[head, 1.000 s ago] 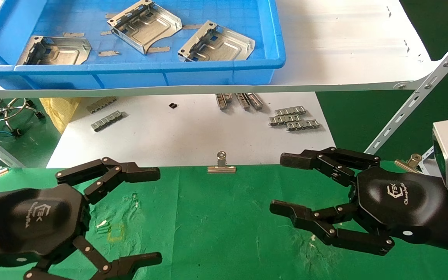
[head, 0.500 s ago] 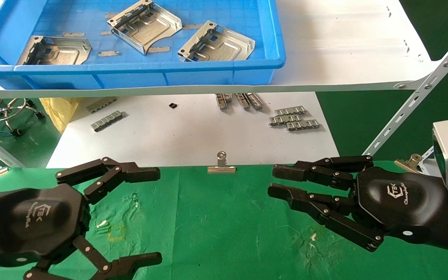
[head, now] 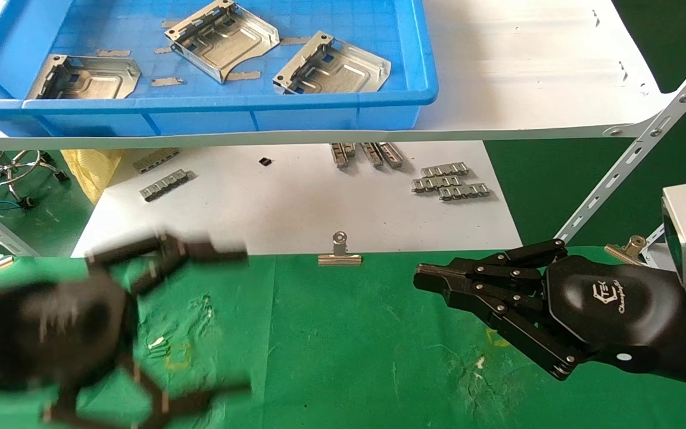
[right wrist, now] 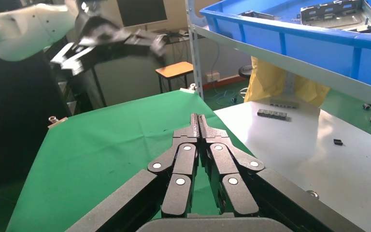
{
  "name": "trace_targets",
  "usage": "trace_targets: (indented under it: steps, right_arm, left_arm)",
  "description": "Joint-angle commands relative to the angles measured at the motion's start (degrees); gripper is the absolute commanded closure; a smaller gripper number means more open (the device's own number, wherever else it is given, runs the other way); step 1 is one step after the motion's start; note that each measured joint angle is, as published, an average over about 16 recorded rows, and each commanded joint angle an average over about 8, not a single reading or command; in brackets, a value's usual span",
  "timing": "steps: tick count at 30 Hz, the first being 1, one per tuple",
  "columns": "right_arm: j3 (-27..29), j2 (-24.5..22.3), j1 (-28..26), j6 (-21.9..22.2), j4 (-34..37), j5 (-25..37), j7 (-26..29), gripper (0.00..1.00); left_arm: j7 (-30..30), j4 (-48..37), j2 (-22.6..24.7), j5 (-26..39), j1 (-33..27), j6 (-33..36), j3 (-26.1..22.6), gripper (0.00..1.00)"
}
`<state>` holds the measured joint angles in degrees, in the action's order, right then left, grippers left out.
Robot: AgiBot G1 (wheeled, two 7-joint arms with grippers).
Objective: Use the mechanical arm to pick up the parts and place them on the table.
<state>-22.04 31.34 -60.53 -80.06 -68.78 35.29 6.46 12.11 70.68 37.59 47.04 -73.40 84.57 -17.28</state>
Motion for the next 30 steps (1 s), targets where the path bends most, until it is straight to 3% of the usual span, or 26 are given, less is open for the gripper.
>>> trace_targets:
  steps: [1,9,14,17,19,25,27,30]
  right_arm:
    - [0.0,0.0,0.0,0.0,0.0,0.0,0.0,1.0]
    - [0.0,0.0,0.0,0.0,0.0,0.0,0.0,1.0]
    - [0.0,0.0,0.0,0.0,0.0,0.0,0.0,1.0]
    - [0.0,0.0,0.0,0.0,0.0,0.0,0.0,1.0]
    - [0.0,0.0,0.0,0.0,0.0,0.0,0.0,1.0]
    - [0.0,0.0,0.0,0.0,0.0,0.0,0.0,1.0]
    - [0.0,0.0,0.0,0.0,0.0,0.0,0.0,1.0]
    - [0.0,0.0,0.0,0.0,0.0,0.0,0.0,1.0]
  left_arm:
    - [0.8,0.2,0.1,1.2,-3.1,-0.6,0.0,0.0]
    - [0.0,-19.8,12.2,16.3,-27.6,-1.9,-7.3,0.0]
    - [-3.2,-34.9,19.9,24.5,-37.0,-5.8,-11.2,0.01]
    - [-4.6,-43.6,23.7,27.9,-41.0,-9.8,-12.7,0.06]
    - [-5.2,-48.9,25.8,29.8,-43.1,-13.8,-13.5,0.21]
    - [-5.8,-60.9,30.7,34.6,-47.1,-28.1,-15.3,0.9]
    - [-5.4,-63.5,31.8,35.6,-47.8,-31.1,-15.8,1.0]
    - [-4.7,-66.3,32.9,36.6,-48.5,-32.9,-16.5,1.0]
